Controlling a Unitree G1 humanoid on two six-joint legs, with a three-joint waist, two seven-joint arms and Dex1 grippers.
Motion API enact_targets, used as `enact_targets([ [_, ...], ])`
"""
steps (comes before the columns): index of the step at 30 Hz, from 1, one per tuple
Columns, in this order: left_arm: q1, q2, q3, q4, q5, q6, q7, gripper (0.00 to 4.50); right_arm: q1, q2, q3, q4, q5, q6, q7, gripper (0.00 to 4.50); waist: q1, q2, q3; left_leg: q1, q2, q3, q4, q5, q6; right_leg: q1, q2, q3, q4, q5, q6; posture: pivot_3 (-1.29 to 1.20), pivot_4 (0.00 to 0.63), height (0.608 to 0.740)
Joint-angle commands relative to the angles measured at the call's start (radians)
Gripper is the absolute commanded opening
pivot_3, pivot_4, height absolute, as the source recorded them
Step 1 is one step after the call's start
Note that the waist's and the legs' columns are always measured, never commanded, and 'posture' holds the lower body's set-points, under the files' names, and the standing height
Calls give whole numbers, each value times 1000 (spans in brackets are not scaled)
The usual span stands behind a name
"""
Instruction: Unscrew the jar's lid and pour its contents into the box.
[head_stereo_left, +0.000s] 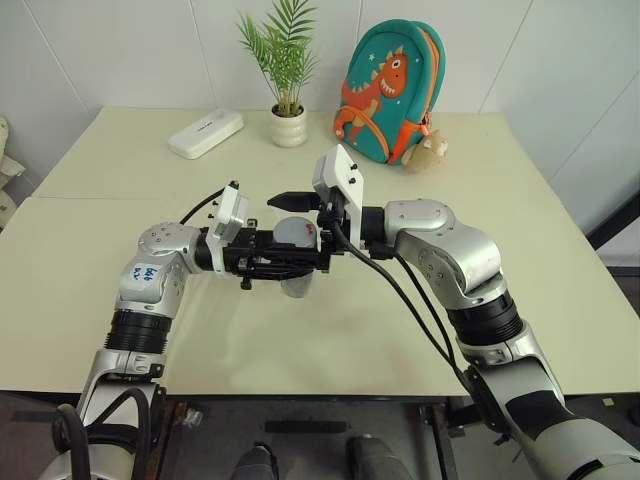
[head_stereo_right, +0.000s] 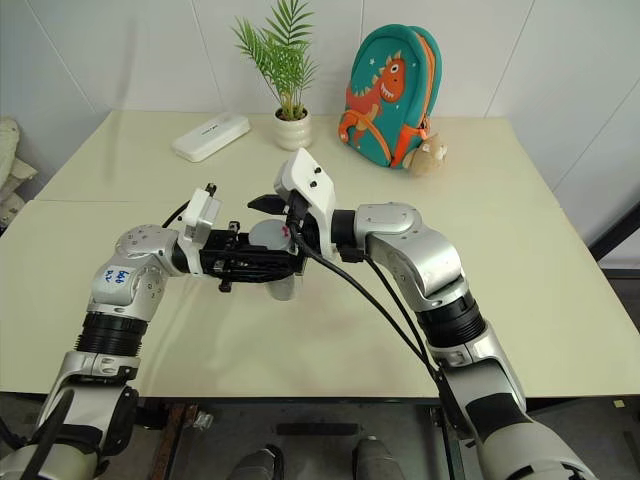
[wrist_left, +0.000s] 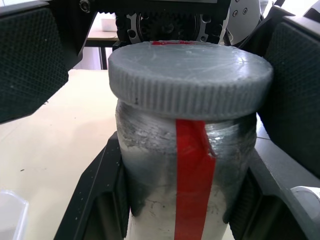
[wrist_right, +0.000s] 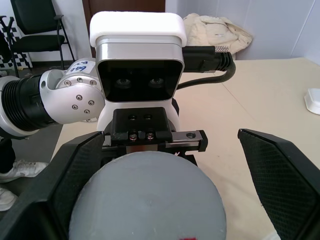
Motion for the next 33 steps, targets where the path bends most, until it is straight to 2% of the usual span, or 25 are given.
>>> enact_targets([
  [1,8,19,14,-45,-22,9,-9,1980,-17,-31,-37,-29,-1,-8,2,4485,0,0,0,0,0,0,0,0,0,0,0,0,0,0,0,0,150,740],
  [21,4,40,20,-13,-12,10,-12,1980,33,-155,-83,-122,37,58,-5,4485,1,0,0,0,0,0,0,0,0,0,0,0,0,0,0,0,150,740],
  [33,-4,49,25,22,-2,-25,-5,1980,54,-231,-119,-243,125,137,12,4485,1,0,0,0,0,0,0,0,0,0,0,0,-1,0,0,0,150,740],
])
